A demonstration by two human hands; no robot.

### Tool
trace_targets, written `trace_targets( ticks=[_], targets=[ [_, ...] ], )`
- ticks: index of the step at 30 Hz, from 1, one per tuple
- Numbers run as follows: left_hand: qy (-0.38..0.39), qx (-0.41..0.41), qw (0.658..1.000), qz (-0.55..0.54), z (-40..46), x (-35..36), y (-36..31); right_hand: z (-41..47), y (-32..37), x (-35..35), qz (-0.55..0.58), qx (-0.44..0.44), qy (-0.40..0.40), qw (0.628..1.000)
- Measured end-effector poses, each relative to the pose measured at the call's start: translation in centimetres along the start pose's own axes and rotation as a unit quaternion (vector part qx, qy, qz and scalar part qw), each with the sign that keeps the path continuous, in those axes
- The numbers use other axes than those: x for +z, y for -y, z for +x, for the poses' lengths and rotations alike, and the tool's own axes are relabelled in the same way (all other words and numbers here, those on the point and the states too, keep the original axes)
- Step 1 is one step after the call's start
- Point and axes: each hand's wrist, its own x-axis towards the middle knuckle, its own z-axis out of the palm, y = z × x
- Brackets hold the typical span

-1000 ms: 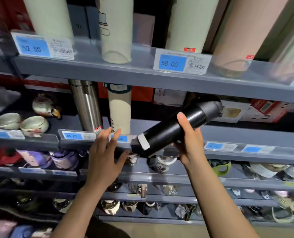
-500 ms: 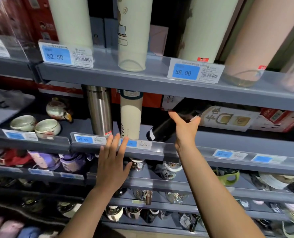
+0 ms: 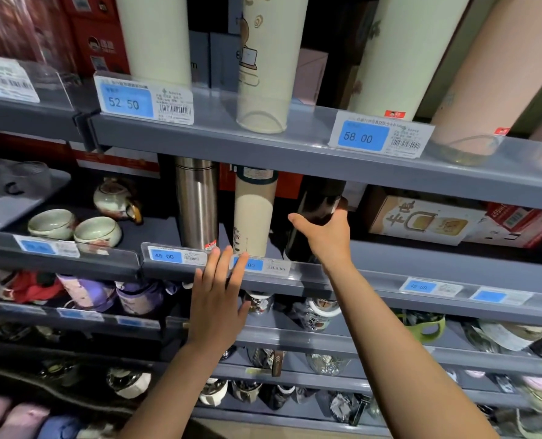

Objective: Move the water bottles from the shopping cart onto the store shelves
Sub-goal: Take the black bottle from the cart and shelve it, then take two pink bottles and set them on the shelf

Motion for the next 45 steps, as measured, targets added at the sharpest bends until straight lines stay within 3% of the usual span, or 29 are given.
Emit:
trace_targets(
  ticks=[7, 11, 14, 19, 22, 27, 33, 36, 42, 45],
  targets=[
    [0.061, -0.02, 0.998, -0.017, 0.3, -0.6, 0.3, -0.8, -1.0, -0.2, 0.008, -0.02, 0.014, 1.0],
    [0.059, -0.038, 0.993, -0.096, 0.7, -2.4, 0.1, -2.9, -2.2, -2.1, 0.016, -0.047, 0.0, 0.999],
    [0.051, -0.081, 0.987, -0.132, -0.3, -4.3, -1.5, -5.5, -3.2, -3.9, 0.054, -0.078, -0.012, 0.995],
    [0.148, -0.18, 0.951, -0.203, -5.8, -6.3, -4.1, -10.4, -4.6, -5.5, 0.108, -0.07, 0.008, 0.992],
    [0.17, -0.256, 0.928, -0.209, -11.0, -7.2, -4.3, -13.8, -6.0, -5.1, 0.162, -0.039, 0.076, 0.983],
    [0.153, -0.403, 0.879, -0.204, -21.0, -10.5, -3.1, -20.4, -9.5, -0.8, 0.125, 0.01, 0.213, 0.969],
    [0.105, -0.562, 0.802, -0.176, -30.9, -17.0, 0.6, -28.0, -9.6, 5.6, 0.09, 0.028, 0.419, 0.903],
    [0.038, -0.609, 0.77, -0.188, -33.7, -19.4, 3.2, -30.1, -9.6, 9.1, 0.06, 0.043, 0.463, 0.883],
    [0.032, -0.625, 0.758, -0.181, -36.6, -22.2, 10.8, -35.2, -9.4, 18.1, 0.037, 0.149, 0.508, 0.847],
    [0.073, -0.599, 0.778, -0.175, -36.3, -21.2, 17.9, -37.6, -9.7, 23.0, 0.007, 0.222, 0.522, 0.824]
  ],
)
